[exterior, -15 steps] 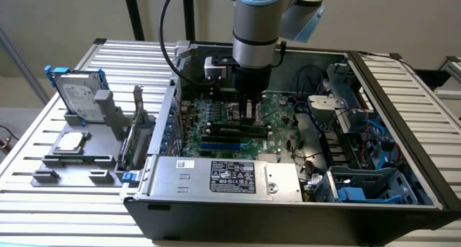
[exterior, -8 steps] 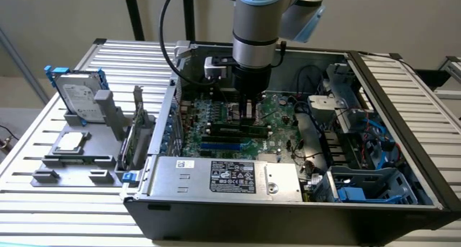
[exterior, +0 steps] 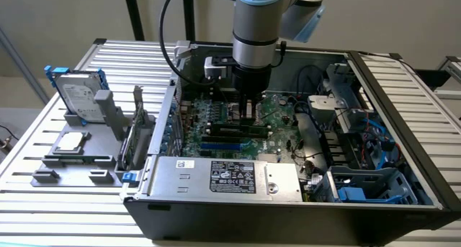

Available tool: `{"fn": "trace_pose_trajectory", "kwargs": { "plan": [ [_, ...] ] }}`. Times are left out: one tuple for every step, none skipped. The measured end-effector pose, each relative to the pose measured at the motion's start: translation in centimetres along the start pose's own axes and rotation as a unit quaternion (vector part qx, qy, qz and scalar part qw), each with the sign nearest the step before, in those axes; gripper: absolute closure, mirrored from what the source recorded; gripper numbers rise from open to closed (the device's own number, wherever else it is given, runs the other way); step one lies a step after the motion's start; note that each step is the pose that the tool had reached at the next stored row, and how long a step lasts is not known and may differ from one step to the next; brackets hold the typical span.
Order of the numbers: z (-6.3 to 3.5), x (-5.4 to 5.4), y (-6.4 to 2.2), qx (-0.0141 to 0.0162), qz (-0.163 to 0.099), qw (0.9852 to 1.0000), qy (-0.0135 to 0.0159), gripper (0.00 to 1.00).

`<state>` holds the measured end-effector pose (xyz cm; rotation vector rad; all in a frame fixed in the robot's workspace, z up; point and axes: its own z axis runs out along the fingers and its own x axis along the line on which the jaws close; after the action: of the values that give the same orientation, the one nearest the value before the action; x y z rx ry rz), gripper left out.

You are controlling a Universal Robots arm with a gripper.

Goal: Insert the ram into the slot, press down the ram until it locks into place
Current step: 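Insert the ram into the slot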

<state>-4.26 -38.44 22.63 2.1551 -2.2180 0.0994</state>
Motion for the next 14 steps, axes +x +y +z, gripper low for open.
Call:
{"fn": "trace_pose_trajectory", "kwargs": {
  "plan": [
    [0.0,0.0,0.0,0.0,0.0,1.0,-0.0001,0.81],
    [0.0,0.0,0.0,0.0,0.0,1.0,-0.0001,0.87],
    [0.0,0.0,0.0,0.0,0.0,1.0,0.0,0.87],
    [0.0,0.0,0.0,0.0,0.0,1.0,0.0,0.87],
    [0.0,0.0,0.0,0.0,0.0,1.0,0.0,0.88],
    [0.0,0.0,0.0,0.0,0.0,1.0,0.0,0.88],
    [0.0,0.0,0.0,0.0,0.0,1.0,0.0,0.88],
    [0.0,0.0,0.0,0.0,0.0,1.0,0.0,0.88],
    [0.0,0.0,0.0,0.0,0.0,1.0,0.0,0.88],
    [0.0,0.0,0.0,0.0,0.0,1.0,0.0,0.88],
    [0.0,0.0,0.0,0.0,0.0,1.0,0.0,0.88],
    [-0.04,0.01,0.0,0.0,0.0,1.0,0.0001,0.88],
    [-0.1,0.02,0.01,-0.0001,0.0,1.0,0.0,0.88],
    [-0.16,0.02,0.0,0.0,0.0,1.0,-0.0003,0.88]
  ]
}}
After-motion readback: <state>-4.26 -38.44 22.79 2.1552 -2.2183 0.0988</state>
